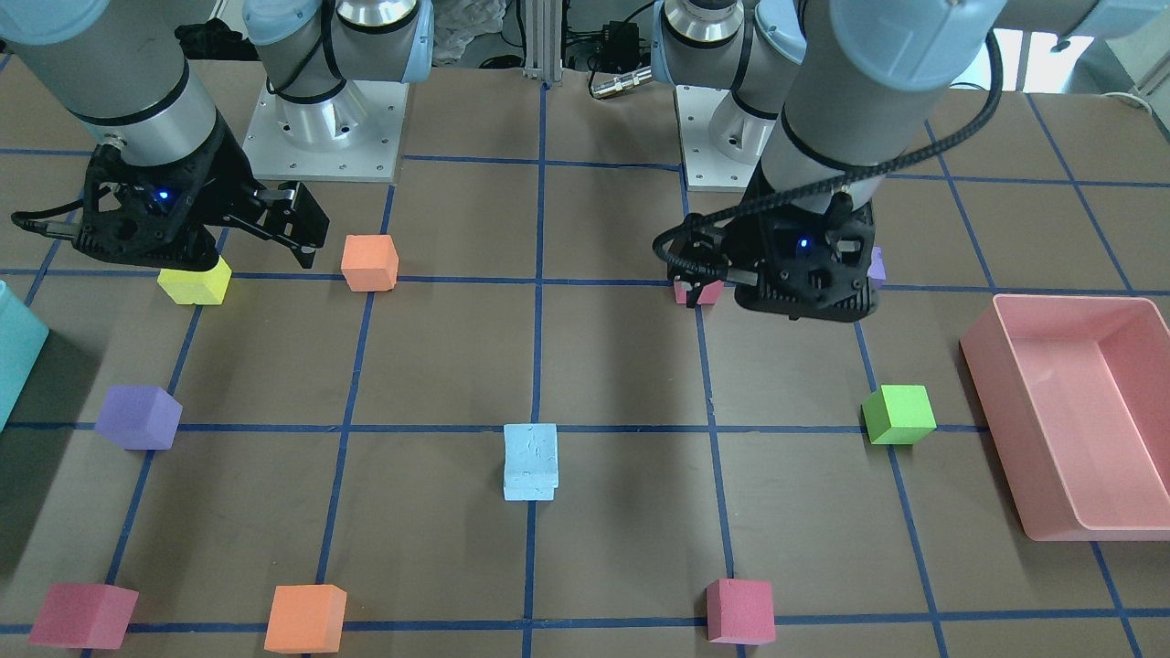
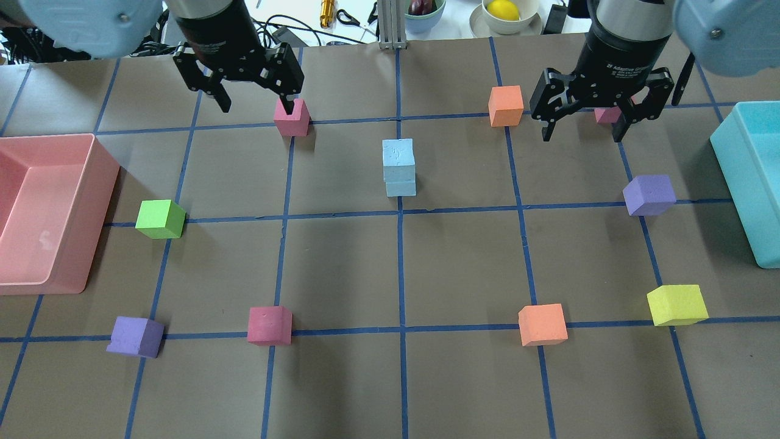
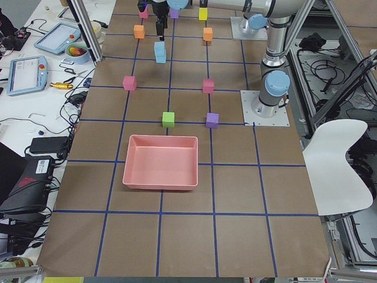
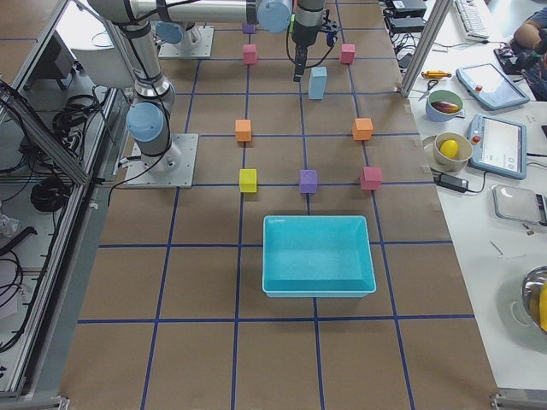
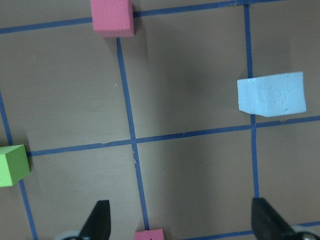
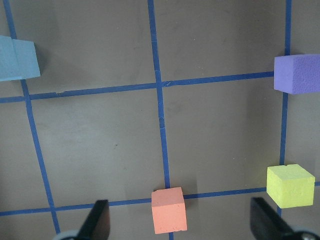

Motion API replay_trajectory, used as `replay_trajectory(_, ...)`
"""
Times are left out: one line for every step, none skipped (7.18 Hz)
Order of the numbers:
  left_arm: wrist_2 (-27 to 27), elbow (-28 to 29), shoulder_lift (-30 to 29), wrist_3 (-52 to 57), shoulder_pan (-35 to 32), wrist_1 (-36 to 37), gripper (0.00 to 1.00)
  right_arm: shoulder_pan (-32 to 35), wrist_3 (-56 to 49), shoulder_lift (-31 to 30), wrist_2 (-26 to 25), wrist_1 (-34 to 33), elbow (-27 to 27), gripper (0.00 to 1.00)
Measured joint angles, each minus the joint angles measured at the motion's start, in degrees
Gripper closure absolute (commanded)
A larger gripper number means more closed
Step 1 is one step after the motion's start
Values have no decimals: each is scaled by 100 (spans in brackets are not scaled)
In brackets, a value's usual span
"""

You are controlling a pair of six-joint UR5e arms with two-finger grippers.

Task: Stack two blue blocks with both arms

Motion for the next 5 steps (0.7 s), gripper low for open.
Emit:
replay_trajectory(24, -490, 401, 37, 150, 50, 0, -5, -8, -15, -1, -3, 8, 0)
replay_trajectory(15, -838, 708, 76, 421, 197, 0, -12, -23, -19, 4, -4, 19, 0)
replay_trajectory(19, -998, 890, 92, 620, 305, 0, -12, -39, -20, 28, -7, 19, 0)
replay_trajectory(28, -1054, 989, 99, 700, 424, 0, -19, -46, -25, 33, -9, 14, 0)
replay_trajectory(39, -1064, 1041, 105, 727, 559, 0, -25, -49, -32, 22, -7, 16, 0)
